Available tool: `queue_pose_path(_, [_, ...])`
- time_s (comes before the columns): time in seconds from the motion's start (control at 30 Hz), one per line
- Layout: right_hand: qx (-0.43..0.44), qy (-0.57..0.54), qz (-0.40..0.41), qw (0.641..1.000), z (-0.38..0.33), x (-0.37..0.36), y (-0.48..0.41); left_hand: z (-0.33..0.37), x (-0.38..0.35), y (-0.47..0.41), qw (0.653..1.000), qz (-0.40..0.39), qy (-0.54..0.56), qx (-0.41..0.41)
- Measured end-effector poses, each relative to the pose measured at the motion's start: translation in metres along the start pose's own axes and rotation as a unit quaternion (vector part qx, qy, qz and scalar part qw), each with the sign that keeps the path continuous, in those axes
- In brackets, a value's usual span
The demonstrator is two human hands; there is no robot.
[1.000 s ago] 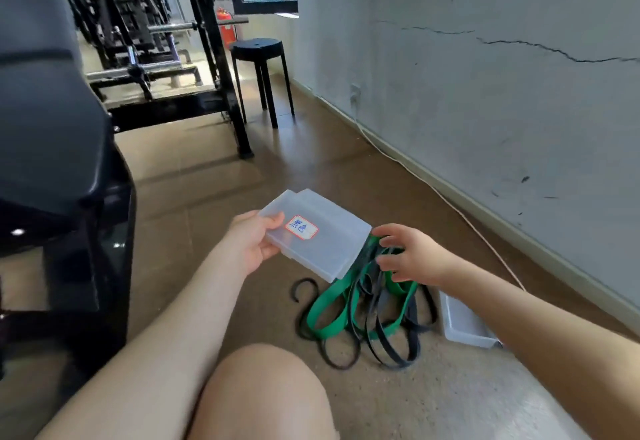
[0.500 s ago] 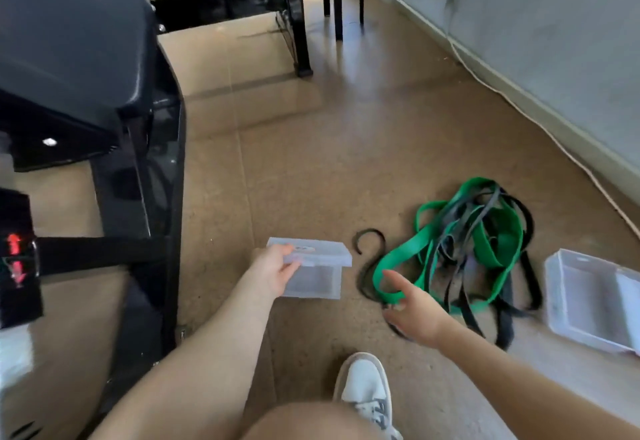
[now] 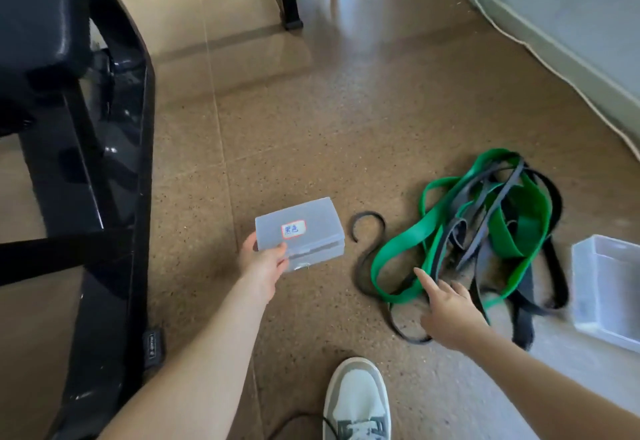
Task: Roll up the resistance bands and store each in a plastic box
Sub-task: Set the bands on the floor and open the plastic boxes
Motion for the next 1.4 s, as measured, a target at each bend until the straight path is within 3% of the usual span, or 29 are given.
queue_pose_path(0.07, [0.004,-0.008,0.013,1.0,0.001,-0.004,-0.005,0.013,0.01,0.003,0.966,0.09,-0.236,-0.051])
queue_pose_path(0.13, [0.012,0.0,0.018,1.0,0.004,-0.007,-0.008,0.026,0.011,0.007,0.921,0.126,-0.36,-0.085])
queue_pose_path(0.17, [0.021,-0.004,0.023,0.999,0.003,-0.005,-0.006,0.029,0.009,0.006,0.913,0.125,-0.379,-0.089])
queue_pose_path(0.3, [0.08,-0.07,0.081,0.991,0.0,0.021,0.006,0.023,-0.009,-0.002,0.938,0.019,-0.342,-0.055])
queue_pose_path(0.37, [0.078,-0.093,0.109,0.987,0.013,0.039,0.013,0.031,-0.011,0.002,0.916,0.038,-0.393,-0.069])
queue_pose_path(0.43, [0.06,-0.083,0.114,0.988,0.035,0.065,0.016,0.05,-0.009,0.009,0.854,0.109,-0.5,-0.097])
queue_pose_path(0.5, [0.035,0.0,0.085,0.996,0.062,0.097,0.024,0.072,-0.028,0.03,0.794,0.131,-0.569,-0.168])
queue_pose_path(0.6, [0.001,0.178,-0.003,0.984,0.098,0.147,0.06,0.094,-0.092,0.066,0.713,0.103,-0.624,-0.303])
queue_pose_path(0.67, [-0.052,0.199,-0.028,0.978,0.125,0.175,0.085,0.098,-0.144,0.096,0.679,0.049,-0.626,-0.381])
queue_pose_path(0.73, [-0.11,0.126,-0.003,0.986,0.159,0.191,0.101,0.091,-0.192,0.125,0.671,-0.02,-0.608,-0.424])
queue_pose_path(0.8, [-0.181,-0.105,0.039,0.977,0.205,0.184,0.111,0.074,-0.235,0.145,0.662,-0.085,-0.614,-0.421])
queue_pose_path(0.83, [-0.218,-0.237,0.074,0.944,0.232,0.171,0.116,0.063,-0.253,0.153,0.653,-0.116,-0.626,-0.41])
queue_pose_path(0.9, [-0.273,-0.459,0.144,0.833,0.282,0.137,0.118,0.046,-0.282,0.162,0.629,-0.158,-0.649,-0.397])
queue_pose_path(0.93, [-0.285,-0.563,0.176,0.756,0.3,0.119,0.117,0.037,-0.292,0.163,0.617,-0.175,-0.66,-0.391])
queue_pose_path(1.0, [-0.27,-0.738,0.246,0.567,0.329,0.092,0.108,0.015,-0.304,0.161,0.592,-0.211,-0.688,-0.362])
queue_pose_path(1.07, [-0.243,-0.837,0.295,0.391,0.348,0.079,0.099,-0.013,-0.308,0.158,0.55,-0.249,-0.724,-0.334])
queue_pose_path(1.13, [-0.247,-0.863,0.324,0.298,0.369,0.069,0.091,-0.033,-0.309,0.154,0.514,-0.264,-0.751,-0.321])
queue_pose_path(1.17, [-0.249,-0.868,0.33,0.274,0.38,0.063,0.084,-0.037,-0.31,0.152,0.51,-0.263,-0.754,-0.32])
queue_pose_path(1.23, [-0.236,-0.876,0.322,0.271,0.4,0.057,0.072,-0.04,-0.315,0.149,0.503,-0.252,-0.759,-0.328])
queue_pose_path(1.33, [-0.187,-0.873,0.321,0.317,0.402,0.078,0.07,-0.039,-0.319,0.149,0.491,-0.238,-0.77,-0.329])
queue_pose_path(1.4, [-0.14,-0.82,0.413,0.371,0.398,0.107,0.085,-0.037,-0.325,0.154,0.476,-0.219,-0.781,-0.339])
Point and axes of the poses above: each hand's wrist, its own y-axis away from the middle knuckle, its own x-axis out of the back of the hand, z = x × y, the point moved 10 cm from there along -y, towards the middle knuckle, and after that the axes turned 15 degrees about -y, right-handed, at the moved point
